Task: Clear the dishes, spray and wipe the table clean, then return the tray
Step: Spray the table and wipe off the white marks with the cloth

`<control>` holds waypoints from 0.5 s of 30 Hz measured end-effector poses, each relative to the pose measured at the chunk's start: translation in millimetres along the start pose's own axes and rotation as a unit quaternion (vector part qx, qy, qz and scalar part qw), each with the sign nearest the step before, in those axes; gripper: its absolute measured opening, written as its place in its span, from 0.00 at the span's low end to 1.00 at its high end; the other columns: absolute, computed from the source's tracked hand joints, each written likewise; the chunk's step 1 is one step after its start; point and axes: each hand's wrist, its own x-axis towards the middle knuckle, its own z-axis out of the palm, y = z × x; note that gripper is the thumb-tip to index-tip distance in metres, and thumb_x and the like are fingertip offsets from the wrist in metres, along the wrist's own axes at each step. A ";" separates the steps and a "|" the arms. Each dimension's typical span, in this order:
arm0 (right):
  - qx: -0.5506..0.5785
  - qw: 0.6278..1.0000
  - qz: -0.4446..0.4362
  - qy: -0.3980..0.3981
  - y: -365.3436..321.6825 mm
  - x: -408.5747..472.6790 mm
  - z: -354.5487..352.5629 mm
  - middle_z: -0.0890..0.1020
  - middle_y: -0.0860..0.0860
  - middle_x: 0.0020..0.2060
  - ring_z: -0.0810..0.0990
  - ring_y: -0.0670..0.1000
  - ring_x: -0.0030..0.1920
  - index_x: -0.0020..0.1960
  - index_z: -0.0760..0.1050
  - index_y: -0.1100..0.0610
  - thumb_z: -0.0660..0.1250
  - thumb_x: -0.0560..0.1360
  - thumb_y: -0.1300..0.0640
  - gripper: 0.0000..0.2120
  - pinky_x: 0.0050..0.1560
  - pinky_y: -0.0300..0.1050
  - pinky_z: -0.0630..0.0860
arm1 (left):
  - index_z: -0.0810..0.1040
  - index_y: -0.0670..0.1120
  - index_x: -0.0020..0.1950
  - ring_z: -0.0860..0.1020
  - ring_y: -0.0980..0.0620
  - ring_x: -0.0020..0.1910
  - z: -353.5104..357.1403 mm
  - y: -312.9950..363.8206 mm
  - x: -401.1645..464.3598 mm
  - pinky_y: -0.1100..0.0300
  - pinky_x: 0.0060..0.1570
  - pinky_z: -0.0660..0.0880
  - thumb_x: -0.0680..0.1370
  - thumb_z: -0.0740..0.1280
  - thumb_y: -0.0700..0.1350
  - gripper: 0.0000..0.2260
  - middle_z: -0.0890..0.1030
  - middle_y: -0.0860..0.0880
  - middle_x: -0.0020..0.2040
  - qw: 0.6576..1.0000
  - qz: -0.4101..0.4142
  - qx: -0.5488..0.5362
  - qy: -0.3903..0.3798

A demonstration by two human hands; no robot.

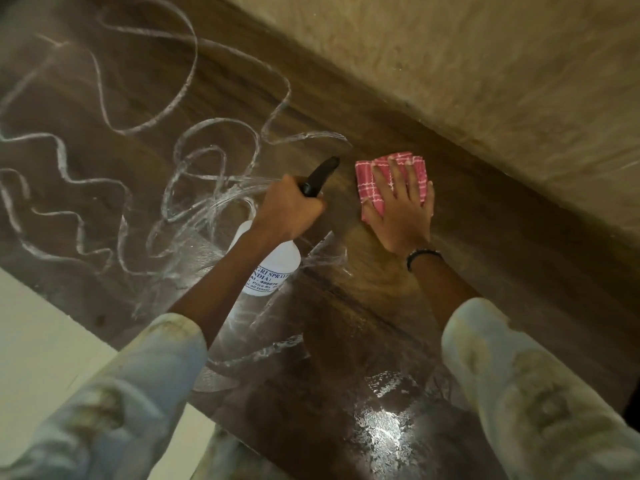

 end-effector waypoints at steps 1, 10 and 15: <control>-0.002 1.000 0.000 0.000 0.3 -0.7 0.7 0.54 0.50 0.77 0.50 0.56 0.77 0.77 0.52 0.45 0.45 0.74 0.36 0.33 0.72 0.65 0.43 | 0.77 0.45 0.39 0.73 0.49 0.28 0.6 1.0 3.6 0.60 0.30 0.69 0.72 0.67 0.41 0.02 0.75 0.47 0.29 1.000 0.004 0.001 -0.003; -0.014 1.000 0.013 -0.004 -2.5 -0.3 -0.7 0.55 0.49 0.77 0.50 0.54 0.77 0.77 0.53 0.45 0.46 0.74 0.36 0.33 0.72 0.64 0.43 | 0.72 0.49 0.32 0.74 0.50 0.29 -7.3 16.6 33.8 0.61 0.29 0.71 0.70 0.65 0.38 0.09 0.75 0.48 0.29 0.999 -0.006 0.041 -0.004; -0.026 1.000 0.006 0.003 0.1 0.6 2.4 0.59 0.52 0.76 0.54 0.56 0.77 0.76 0.55 0.47 0.50 0.75 0.37 0.32 0.71 0.65 0.46 | 0.73 0.50 0.32 0.75 0.45 0.30 -19.5 17.9 53.6 0.55 0.35 0.75 0.71 0.66 0.40 0.09 0.75 0.47 0.29 0.999 -0.013 0.033 -0.026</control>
